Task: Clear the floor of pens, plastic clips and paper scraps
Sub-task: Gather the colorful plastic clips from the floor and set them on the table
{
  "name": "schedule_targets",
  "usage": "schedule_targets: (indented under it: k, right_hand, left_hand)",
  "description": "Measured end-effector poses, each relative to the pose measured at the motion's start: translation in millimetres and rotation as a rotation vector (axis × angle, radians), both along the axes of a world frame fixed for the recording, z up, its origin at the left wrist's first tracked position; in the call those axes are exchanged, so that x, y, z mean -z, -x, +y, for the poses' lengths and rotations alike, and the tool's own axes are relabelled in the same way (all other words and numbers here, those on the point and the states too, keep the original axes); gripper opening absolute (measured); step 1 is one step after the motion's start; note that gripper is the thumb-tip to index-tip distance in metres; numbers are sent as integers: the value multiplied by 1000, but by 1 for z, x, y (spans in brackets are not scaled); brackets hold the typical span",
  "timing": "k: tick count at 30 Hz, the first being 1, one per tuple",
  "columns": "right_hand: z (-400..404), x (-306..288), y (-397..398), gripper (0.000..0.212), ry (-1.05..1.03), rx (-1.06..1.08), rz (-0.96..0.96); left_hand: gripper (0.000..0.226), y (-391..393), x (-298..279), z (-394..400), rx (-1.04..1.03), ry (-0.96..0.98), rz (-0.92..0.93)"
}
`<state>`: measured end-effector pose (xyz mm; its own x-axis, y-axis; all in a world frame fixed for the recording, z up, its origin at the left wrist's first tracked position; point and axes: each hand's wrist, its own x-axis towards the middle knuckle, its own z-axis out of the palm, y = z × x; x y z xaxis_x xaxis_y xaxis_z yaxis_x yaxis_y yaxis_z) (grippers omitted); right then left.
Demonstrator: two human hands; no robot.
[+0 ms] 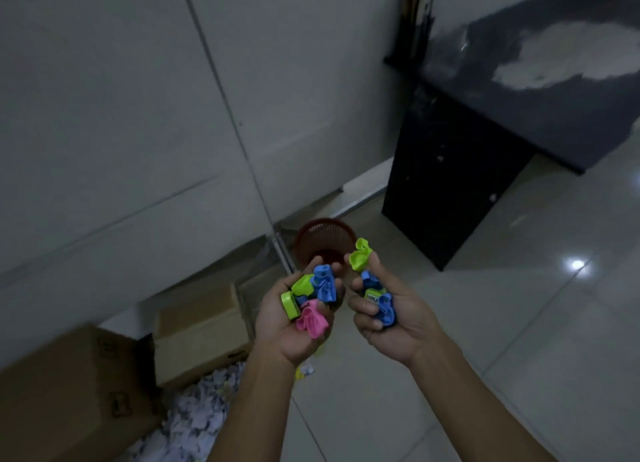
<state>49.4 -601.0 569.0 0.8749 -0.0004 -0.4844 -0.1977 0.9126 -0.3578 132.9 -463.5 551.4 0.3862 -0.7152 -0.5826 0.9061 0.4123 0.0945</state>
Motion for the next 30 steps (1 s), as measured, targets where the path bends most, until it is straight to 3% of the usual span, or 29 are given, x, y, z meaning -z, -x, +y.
schedule_targets:
  k: [5, 8, 10, 13, 15, 24, 30]
  right_hand:
    - [-50, -125, 14, 23, 1, 103, 52]
    - [-79, -174, 15, 58, 22, 140, 0]
    - [-99, -198, 10, 66, 57, 145, -17]
    - [-125, -219, 5, 35, 100, 195, 14]
    - [-141, -230, -1, 28, 108, 229, 23]
    - [-235, -243, -68, 27, 173, 272, 31]
    - [-305, -247, -121, 32, 256, 306, 160]
  left_hand:
    - [33, -4, -139, -55, -32, -8, -28]
    - [29, -12, -191, -85, -85, -17, 13]
    - [33, -21, -213, -105, -99, -27, 24]
    - [32, -30, -236, -132, -94, -38, 27]
    - [32, -37, -246, -151, -98, -40, 27]
    - [32, -104, -258, -252, -70, -45, 71]
    - [34, -163, -266, -320, -20, -45, 71]
